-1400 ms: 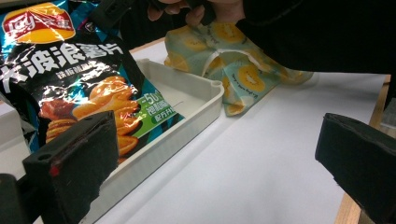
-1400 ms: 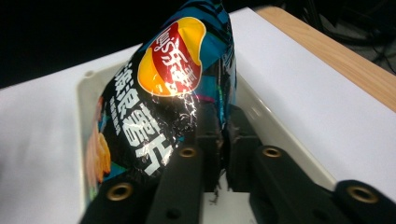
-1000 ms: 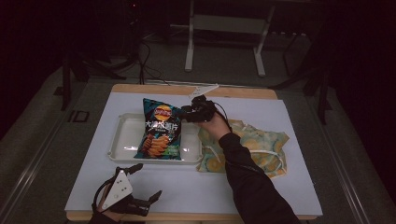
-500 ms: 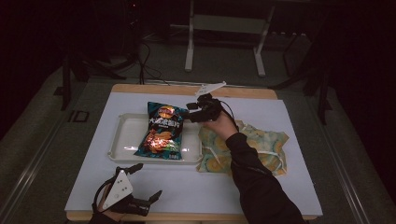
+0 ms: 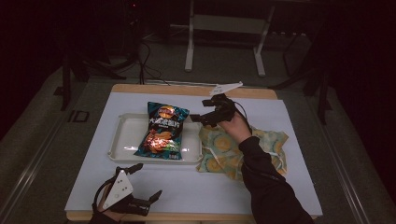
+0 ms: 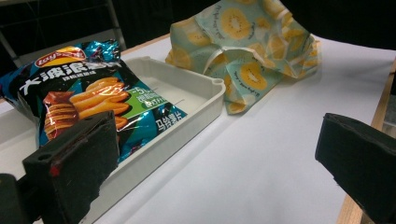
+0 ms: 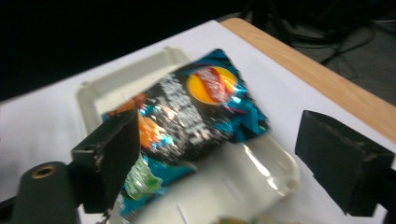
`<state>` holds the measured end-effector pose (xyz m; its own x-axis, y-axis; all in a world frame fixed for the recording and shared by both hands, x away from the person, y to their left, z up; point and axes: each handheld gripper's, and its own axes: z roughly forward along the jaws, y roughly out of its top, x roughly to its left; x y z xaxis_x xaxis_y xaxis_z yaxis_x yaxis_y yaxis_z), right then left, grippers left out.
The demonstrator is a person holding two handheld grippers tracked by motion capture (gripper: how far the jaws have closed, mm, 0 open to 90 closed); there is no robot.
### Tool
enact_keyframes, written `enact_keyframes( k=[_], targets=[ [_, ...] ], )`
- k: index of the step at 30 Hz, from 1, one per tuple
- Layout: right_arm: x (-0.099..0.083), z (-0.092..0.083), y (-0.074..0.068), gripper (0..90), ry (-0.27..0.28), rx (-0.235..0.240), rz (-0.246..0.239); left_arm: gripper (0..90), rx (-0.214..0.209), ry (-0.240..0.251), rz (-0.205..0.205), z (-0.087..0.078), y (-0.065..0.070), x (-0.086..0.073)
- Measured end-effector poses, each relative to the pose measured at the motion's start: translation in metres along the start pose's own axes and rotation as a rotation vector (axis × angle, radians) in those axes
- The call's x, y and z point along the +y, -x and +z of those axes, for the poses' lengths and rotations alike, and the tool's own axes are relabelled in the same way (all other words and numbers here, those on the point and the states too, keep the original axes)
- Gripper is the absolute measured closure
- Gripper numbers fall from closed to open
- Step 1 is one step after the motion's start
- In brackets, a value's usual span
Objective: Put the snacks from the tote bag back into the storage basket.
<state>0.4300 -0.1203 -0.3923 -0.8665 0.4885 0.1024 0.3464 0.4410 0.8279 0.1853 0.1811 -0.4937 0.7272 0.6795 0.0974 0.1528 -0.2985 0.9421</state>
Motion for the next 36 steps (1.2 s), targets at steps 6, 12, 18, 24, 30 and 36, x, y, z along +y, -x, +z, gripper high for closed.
enact_keyframes(
  k=[6,12,18,24,30,36],
  targets=[
    [-0.009,-0.024,0.008,14.8,0.001,-0.099,0.037,0.1,0.0,-0.002,0.0,0.0,0.0,0.0],
    [-0.023,-0.052,0.017,14.6,0.03,-0.178,0.076,0.1,0.002,-0.004,-0.001,0.001,0.0,0.0],
    [-0.04,-0.078,0.027,14.4,0.03,-0.265,0.107,0.1,0.001,-0.006,-0.001,0.001,0.0,0.0],
    [-0.052,-0.107,0.032,14.4,0.067,-0.344,0.123,0.1,0.001,-0.008,-0.002,0.002,0.001,0.0],
    [-0.063,-0.128,0.031,14.4,0.084,-0.417,0.128,0.1,0.0,-0.011,0.0,0.003,0.001,0.0],
    [-0.086,-0.153,0.031,13.8,0.118,-0.468,0.15,0.1,0.001,-0.012,0.0,0.003,0.001,0.0]
  ],
)
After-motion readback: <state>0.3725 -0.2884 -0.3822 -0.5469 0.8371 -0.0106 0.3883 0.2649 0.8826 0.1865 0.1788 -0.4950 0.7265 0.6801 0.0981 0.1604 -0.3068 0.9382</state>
